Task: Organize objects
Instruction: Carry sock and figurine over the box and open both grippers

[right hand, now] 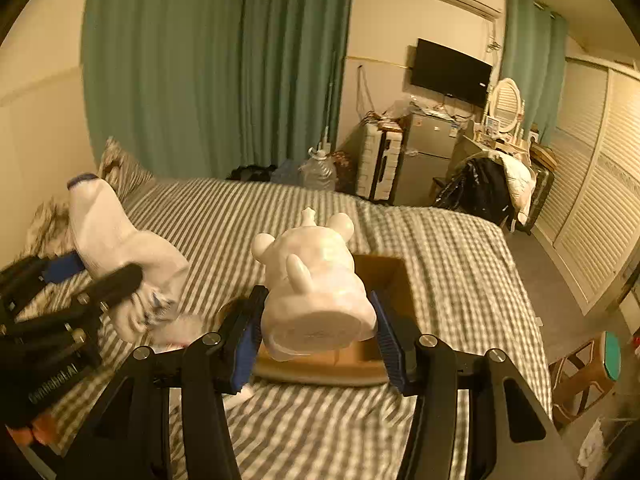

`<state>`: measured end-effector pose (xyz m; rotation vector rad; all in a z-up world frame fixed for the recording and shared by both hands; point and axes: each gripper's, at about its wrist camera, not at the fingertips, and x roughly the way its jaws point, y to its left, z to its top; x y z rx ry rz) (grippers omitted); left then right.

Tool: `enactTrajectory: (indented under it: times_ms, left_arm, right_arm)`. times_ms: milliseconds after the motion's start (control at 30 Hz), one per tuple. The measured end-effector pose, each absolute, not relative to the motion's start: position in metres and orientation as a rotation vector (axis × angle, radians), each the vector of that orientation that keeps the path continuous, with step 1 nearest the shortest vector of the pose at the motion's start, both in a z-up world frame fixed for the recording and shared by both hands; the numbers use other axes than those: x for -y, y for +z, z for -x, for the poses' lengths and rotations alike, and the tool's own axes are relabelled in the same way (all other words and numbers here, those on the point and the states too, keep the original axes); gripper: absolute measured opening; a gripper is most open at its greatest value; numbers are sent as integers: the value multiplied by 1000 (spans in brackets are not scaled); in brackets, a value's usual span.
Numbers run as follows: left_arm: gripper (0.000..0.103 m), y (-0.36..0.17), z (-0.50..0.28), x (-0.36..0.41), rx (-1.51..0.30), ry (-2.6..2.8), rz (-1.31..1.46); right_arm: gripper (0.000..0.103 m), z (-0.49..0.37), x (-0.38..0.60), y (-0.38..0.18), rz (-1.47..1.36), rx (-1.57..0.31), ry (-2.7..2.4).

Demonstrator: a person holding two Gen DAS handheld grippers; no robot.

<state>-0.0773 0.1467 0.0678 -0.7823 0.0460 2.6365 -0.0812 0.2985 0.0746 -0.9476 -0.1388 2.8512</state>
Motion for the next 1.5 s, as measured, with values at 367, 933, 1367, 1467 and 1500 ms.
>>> enactTrajectory:
  times_ms: [367,933,1367,1467,1500]
  left_arm:
    - [52,-6,170,-235,-168,2512,963]
    - [85,-11,179,-219,-163,2500,963]
    - [94,43,111,-92,-88,2674,870]
    - [95,31,99,-56,-58,2722,908]
    - [95,26,94,-45,-53,2735,925]
  right_arm:
    - [51,145,-382,20,1109,-9,2763]
    - [75,158,-402,-7,1112,-112,2727]
    - [78,82,-301,68,1007,56,2807]
    - [78,77,-270,54,1062,85,2829]
    - [78,77,-259,43,1097,88,2831]
